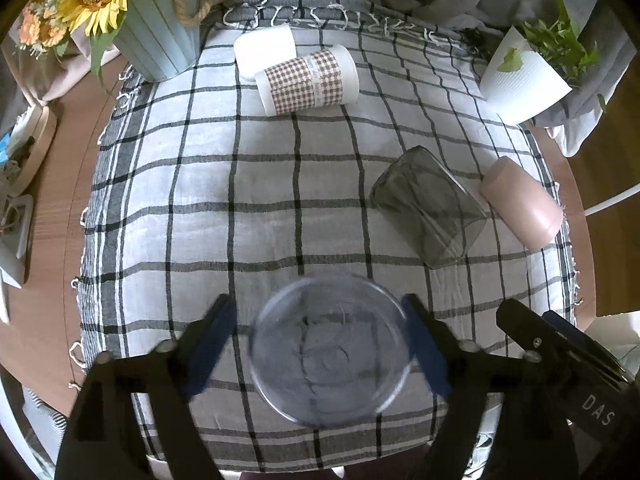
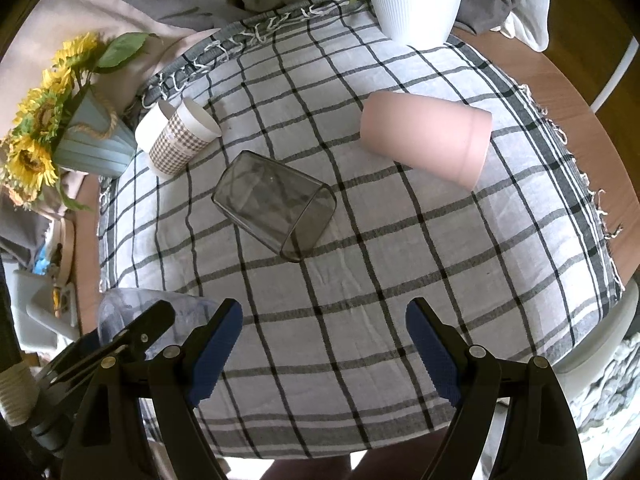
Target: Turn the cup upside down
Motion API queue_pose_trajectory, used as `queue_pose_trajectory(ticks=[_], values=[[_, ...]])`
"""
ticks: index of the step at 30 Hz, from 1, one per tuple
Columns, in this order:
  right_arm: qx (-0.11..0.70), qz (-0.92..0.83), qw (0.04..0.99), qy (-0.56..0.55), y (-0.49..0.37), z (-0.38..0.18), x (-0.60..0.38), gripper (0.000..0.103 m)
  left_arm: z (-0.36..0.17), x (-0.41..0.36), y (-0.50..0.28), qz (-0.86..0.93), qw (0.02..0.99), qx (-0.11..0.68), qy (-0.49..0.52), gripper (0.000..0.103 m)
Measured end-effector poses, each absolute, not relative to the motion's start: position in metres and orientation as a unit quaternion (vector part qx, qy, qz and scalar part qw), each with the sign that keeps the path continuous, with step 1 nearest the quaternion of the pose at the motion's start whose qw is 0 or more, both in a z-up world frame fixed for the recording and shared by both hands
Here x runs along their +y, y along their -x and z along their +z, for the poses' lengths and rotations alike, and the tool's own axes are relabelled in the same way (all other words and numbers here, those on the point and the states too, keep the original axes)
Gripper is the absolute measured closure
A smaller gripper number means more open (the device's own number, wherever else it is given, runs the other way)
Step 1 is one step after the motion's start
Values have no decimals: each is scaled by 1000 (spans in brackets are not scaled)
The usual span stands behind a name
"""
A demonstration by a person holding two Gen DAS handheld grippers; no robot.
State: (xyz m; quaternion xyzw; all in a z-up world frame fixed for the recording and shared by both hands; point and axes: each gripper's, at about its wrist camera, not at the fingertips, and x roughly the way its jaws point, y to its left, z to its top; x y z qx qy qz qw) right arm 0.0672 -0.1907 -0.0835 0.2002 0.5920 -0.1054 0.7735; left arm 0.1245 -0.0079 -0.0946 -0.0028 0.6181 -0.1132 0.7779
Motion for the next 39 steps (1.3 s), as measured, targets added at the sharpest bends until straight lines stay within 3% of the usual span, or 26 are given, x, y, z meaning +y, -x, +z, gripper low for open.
queue_pose_trajectory(ticks=[14, 19, 28, 39], values=[[580, -117, 780, -202, -59, -68, -195, 15, -70, -4, -114, -108, 800, 591, 13, 11], [560, -115, 796, -200, -47, -46, -200, 15, -43, 4, -93, -84, 833, 547, 15, 2], [521, -77, 835, -162, -21, -9, -193, 15, -17, 8, -49, -60, 867, 495, -16, 0], [455, -41, 883, -107, 10, 8, -167, 9, -21, 31, -11, -39, 873, 486, 27, 0]])
